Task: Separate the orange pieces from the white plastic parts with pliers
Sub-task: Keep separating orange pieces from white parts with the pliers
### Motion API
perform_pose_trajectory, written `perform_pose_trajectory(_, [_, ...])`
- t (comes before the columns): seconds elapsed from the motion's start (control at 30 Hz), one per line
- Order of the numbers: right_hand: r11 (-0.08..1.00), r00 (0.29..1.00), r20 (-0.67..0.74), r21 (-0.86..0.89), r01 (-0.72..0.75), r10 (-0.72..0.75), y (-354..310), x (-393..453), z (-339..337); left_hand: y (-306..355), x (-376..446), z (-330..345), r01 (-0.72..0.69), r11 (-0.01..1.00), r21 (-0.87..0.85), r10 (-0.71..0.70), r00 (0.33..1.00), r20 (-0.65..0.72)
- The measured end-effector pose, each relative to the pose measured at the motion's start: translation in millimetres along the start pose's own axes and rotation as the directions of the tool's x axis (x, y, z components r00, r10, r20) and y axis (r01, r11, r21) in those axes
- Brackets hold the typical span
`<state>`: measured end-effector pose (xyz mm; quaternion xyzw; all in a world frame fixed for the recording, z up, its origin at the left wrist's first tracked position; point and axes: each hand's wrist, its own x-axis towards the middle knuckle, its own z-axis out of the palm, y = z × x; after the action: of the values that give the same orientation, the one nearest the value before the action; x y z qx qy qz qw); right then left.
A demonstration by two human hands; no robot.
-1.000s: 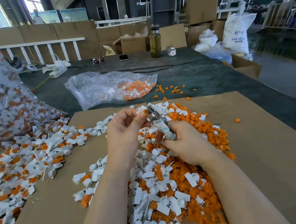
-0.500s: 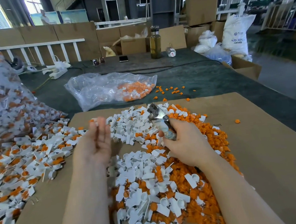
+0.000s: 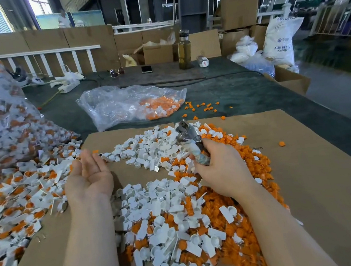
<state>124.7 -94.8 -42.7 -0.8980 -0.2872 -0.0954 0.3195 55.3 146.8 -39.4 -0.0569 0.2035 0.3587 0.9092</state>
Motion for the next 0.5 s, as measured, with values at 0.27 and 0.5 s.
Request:
perform_pose_trajectory(0.27, [0.999, 0.999, -0.038, -0.042, 0.021, -0.023, -6, -1, -1, -50, -46, 5, -0.206, 0.192, 0.959, -0.429, 0.861, 0.271])
perform_pose_trajectory(0.5, [0.995, 0.997, 0.027, -0.052, 0.08, -0.079, -9, -3, 0, -74, -59, -3, -0.374, 0.017, 0.927, -0.572, 0.757, 0.316])
